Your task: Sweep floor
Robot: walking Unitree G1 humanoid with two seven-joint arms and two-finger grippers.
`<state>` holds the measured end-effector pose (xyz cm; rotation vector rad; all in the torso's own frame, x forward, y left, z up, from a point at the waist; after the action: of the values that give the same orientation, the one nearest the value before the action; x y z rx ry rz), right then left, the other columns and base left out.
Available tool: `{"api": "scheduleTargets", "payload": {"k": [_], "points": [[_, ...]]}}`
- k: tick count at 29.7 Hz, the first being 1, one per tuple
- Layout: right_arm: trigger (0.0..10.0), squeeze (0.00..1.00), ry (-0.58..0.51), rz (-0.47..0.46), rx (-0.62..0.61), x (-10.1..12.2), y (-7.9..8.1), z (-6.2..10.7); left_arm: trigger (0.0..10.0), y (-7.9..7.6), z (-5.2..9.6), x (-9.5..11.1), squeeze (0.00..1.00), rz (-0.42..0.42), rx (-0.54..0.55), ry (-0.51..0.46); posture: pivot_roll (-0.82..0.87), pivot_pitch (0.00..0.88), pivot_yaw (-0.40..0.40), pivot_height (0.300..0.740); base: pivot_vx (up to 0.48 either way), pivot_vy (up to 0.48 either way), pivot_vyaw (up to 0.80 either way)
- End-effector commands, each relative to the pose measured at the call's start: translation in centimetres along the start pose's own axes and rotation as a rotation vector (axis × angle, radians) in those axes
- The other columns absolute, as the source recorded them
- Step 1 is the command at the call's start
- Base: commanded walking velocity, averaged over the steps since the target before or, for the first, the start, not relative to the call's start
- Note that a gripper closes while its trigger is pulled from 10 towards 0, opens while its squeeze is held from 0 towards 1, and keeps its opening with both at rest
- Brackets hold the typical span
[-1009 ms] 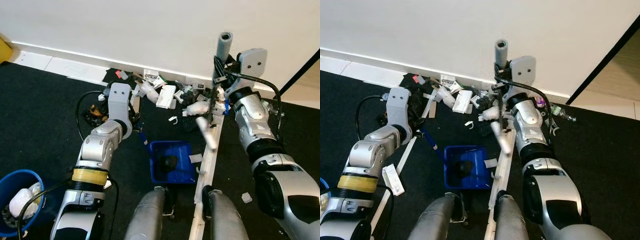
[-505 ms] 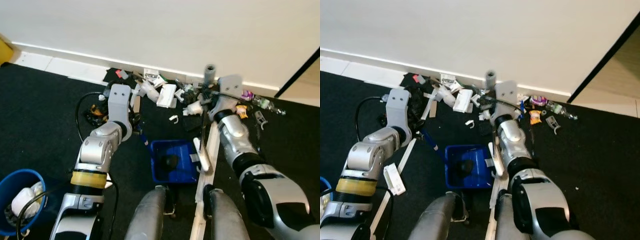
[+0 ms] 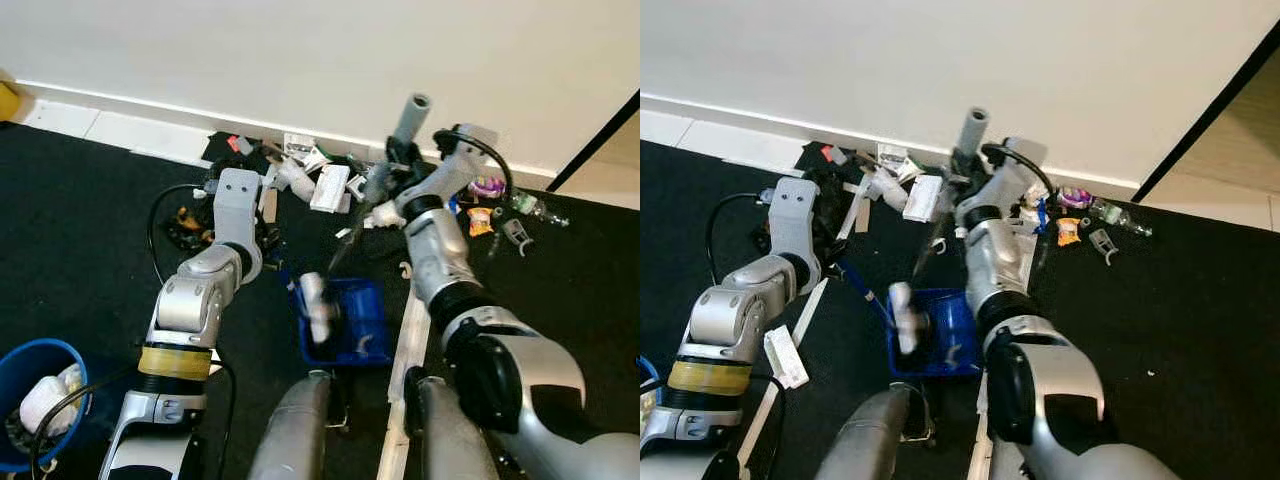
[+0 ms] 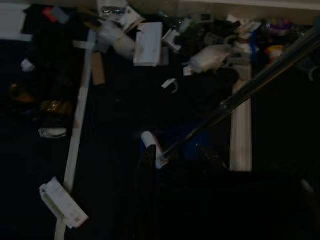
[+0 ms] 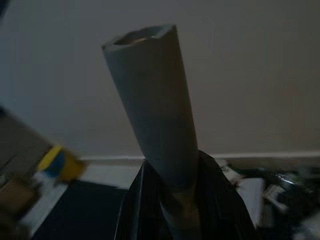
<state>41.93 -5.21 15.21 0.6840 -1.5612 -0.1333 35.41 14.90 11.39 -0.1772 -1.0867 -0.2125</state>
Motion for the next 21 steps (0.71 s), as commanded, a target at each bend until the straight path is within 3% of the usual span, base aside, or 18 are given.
{"api": "scheduleTargets", "payload": {"k": [1, 6, 12, 15, 21], "points": [[10.0, 0.0, -0.012, 0.01, 0.052, 0.1, 1.2, -0.2, 10.0, -0.9, -0.3, -1.5, 0.0, 0.035, -0.043, 0.054, 0.08, 0.304, 0.085, 0.74, 0.0, 0.0, 0.0], [10.0, 0.0, -0.073, 0.216, 0.124, 2.5, 0.4, 0.1, 10.0, -0.4, -0.6, -1.2, 0.0, 0.052, -0.022, 0.037, 0.06, 0.3, 0.076, 0.74, 0.0, 0.0, 0.0], [10.0, 0.0, -0.169, 0.308, 0.131, 5.9, -1.9, 1.5, 10.0, 1.5, -0.1, 0.6, 0.0, 0.089, 0.017, -0.026, 0.03, 0.284, 0.071, 0.74, 0.0, 0.0, 0.0], [10.0, 0.0, -0.2, 0.355, 0.077, 7.2, -3.6, 2.8, 10.0, 2.3, 0.8, 2.2, 0.0, 0.109, 0.009, -0.075, 0.02, 0.279, 0.07, 0.74, 0.0, 0.0, 0.0], [10.0, 0.0, -0.198, 0.4, -0.025, 8.0, -5.8, 4.5, 10.0, 2.0, 2.1, 3.2, 0.0, 0.114, -0.055, -0.107, 0.01, 0.261, 0.082, 0.74, 0.0, 0.0, 0.0]]}}
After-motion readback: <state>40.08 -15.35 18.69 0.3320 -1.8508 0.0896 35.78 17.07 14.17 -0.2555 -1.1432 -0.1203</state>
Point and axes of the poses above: a point about 5 cm out from each wrist's last joint towards the gripper, its own z axis pointing back from the gripper into the wrist, its own x axis along the axis of the wrist's last joint, y = z × x, the point moved 4 cm from there along -z, pointing out of the wrist towards the gripper, and after that the axes turned 1 degree about z, right-handed, at the moved point
